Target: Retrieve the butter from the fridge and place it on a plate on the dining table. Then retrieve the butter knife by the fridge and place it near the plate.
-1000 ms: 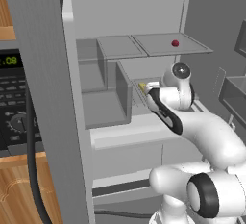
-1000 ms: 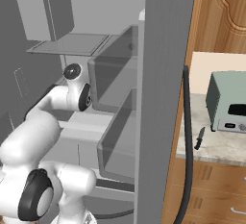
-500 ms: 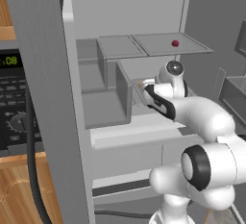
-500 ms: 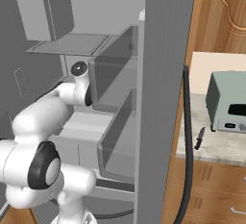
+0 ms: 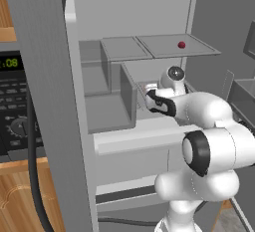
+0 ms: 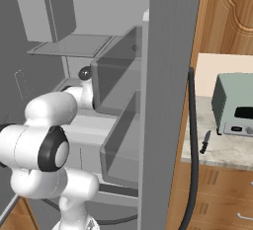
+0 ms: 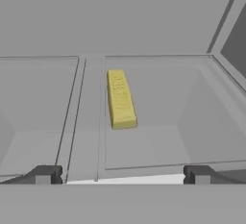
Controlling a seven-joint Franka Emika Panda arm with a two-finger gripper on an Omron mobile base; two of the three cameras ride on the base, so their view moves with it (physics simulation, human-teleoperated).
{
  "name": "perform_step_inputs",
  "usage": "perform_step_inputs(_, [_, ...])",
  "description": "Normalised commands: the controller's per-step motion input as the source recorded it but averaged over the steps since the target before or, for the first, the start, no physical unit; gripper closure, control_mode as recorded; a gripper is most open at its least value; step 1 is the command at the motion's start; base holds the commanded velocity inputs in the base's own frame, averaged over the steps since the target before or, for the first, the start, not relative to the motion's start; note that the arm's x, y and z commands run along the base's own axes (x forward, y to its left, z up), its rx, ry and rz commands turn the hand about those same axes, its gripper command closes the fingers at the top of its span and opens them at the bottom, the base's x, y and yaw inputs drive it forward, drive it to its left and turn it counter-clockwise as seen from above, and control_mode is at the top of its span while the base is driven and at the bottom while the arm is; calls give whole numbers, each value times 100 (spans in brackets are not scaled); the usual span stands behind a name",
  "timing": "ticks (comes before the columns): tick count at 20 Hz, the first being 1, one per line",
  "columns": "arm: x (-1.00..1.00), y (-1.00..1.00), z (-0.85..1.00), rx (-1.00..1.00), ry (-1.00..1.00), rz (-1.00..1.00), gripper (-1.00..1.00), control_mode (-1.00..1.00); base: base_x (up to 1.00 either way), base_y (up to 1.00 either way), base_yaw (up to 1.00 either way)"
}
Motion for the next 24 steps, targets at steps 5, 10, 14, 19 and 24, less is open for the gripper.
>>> perform_step_inputs(5, [36, 0, -13, 0, 5, 0, -100, -100, 0, 0, 0])
perform_step_inputs(10, [44, 0, -11, 0, 5, 0, -100, -100, 0, 0, 0])
perform_step_inputs(14, [38, 0, -9, 0, 2, 0, -100, -100, 0, 0, 0])
perform_step_inputs(19, [40, 0, -14, 0, 1, 0, -100, -100, 0, 0, 0])
perform_step_inputs(24, [27, 0, -22, 0, 2, 0, -100, -100, 0, 0, 0])
